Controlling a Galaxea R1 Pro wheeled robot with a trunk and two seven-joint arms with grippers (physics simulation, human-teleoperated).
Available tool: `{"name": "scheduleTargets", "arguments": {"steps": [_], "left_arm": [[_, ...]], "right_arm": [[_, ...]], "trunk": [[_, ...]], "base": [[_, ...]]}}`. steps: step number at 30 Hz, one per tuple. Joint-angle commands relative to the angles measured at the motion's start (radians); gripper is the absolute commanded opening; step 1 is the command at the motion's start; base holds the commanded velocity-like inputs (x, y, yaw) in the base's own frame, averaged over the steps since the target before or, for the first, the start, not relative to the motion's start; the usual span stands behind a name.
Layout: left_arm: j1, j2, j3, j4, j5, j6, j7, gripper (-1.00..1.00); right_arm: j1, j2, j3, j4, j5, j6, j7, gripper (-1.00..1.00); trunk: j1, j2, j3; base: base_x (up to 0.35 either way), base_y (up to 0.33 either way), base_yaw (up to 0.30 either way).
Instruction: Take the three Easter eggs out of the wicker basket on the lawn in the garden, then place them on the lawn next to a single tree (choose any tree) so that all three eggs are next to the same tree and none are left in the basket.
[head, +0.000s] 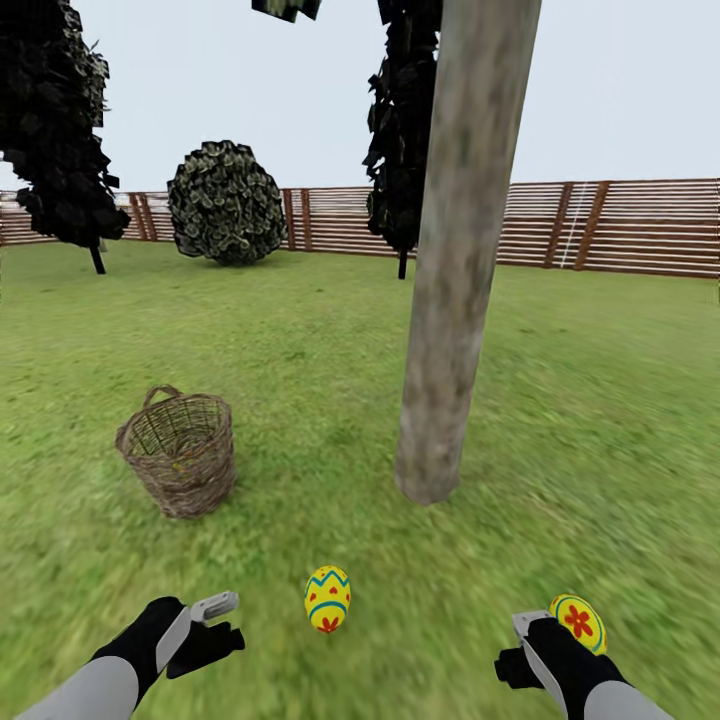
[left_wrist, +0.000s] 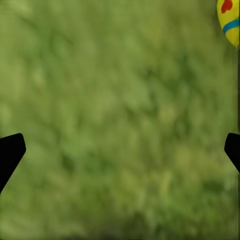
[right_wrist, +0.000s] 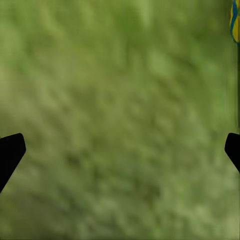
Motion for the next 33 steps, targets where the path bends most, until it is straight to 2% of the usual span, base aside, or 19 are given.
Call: {"name": "scheduleTargets", "arguments": {"steps": [1, 3, 20, 33], "left_arm": [[0.000, 0.000, 0.002, -0.001, 0.010, 0.006, 0.002, 1.00], [0.000, 0.000, 0.002, -0.001, 0.010, 0.006, 0.002, 1.00], [0.000, -0.003, 0.000, 0.000, 0.009, 0.006, 0.002, 1.00], [0.000, -0.004, -0.001, 0.000, 0.009, 0.005, 0.002, 1.00]], "right_arm": [[0.000, 0.000, 0.005, -0.002, 0.006, 0.006, 0.001, 1.00], [0.000, 0.000, 0.005, -0.002, 0.006, 0.006, 0.001, 1.00], [0.000, 0.001, 0.006, -0.001, 0.006, 0.008, 0.001, 1.00], [0.000, 0.008, 0.006, 0.000, 0.006, 0.006, 0.001, 1.00]], "trunk": [[-0.001, 0.000, 0.003], [-0.003, 0.002, 0.011], [-0.068, 0.121, 0.051], [-0.118, 0.212, 0.091]], "base": [[0.000, 0.000, 0.000], [0.000, 0.000, 0.000], [0.000, 0.000, 0.004], [0.000, 0.000, 0.001]]}}
